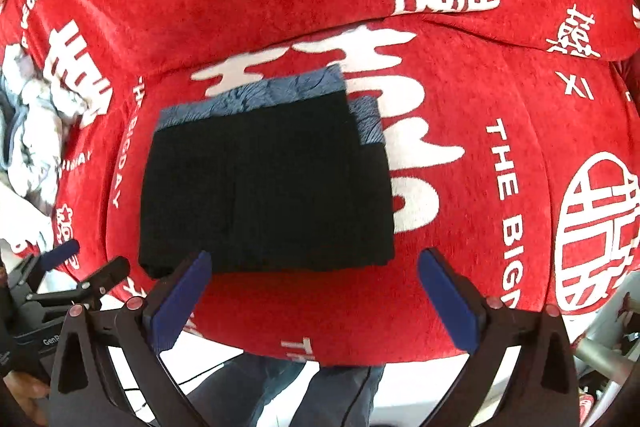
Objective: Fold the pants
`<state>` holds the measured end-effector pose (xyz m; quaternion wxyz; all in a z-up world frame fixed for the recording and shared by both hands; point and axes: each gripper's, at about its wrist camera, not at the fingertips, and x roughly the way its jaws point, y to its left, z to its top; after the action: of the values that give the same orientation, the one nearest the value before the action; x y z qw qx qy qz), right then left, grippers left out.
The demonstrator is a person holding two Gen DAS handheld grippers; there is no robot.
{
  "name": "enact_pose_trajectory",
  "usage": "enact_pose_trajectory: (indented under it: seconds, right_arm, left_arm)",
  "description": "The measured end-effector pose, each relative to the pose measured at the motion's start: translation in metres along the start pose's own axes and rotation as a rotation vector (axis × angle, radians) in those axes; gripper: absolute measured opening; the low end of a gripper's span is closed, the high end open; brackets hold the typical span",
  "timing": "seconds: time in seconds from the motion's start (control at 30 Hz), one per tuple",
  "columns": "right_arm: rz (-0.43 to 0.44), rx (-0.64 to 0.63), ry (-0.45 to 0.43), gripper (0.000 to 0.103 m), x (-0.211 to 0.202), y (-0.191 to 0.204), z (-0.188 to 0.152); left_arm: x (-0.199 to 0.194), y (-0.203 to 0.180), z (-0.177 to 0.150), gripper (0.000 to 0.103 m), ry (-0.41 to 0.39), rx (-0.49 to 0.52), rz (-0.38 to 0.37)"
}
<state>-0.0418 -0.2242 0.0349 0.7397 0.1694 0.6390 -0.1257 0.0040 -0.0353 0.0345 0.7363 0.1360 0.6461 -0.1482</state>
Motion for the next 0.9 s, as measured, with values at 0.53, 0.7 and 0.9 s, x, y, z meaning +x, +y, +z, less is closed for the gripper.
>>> enact_pose_trajectory:
  seconds: [0.53, 0.7, 0.9]
  right_arm:
    - [-0.108, -0.036, 0.042, 0.103, -0.029, 0.025, 0.002]
    - [-0.123, -0.036, 0.029, 0.103, -0.036, 0.027, 0.004]
    - [-0.137, -0.039, 0.025, 0.103, -0.04, 0.029, 0.004]
  left_arm:
    - [-0.038, 0.0, 0.005, 0.103, -0.036, 0.044, 0.039]
    - [-0.042, -0.005, 0.008, 0.103, -0.052, 0.073, 0.064]
    - [-0.042, -0.008, 0.01, 0.103, -0.055, 0.095, 0.087]
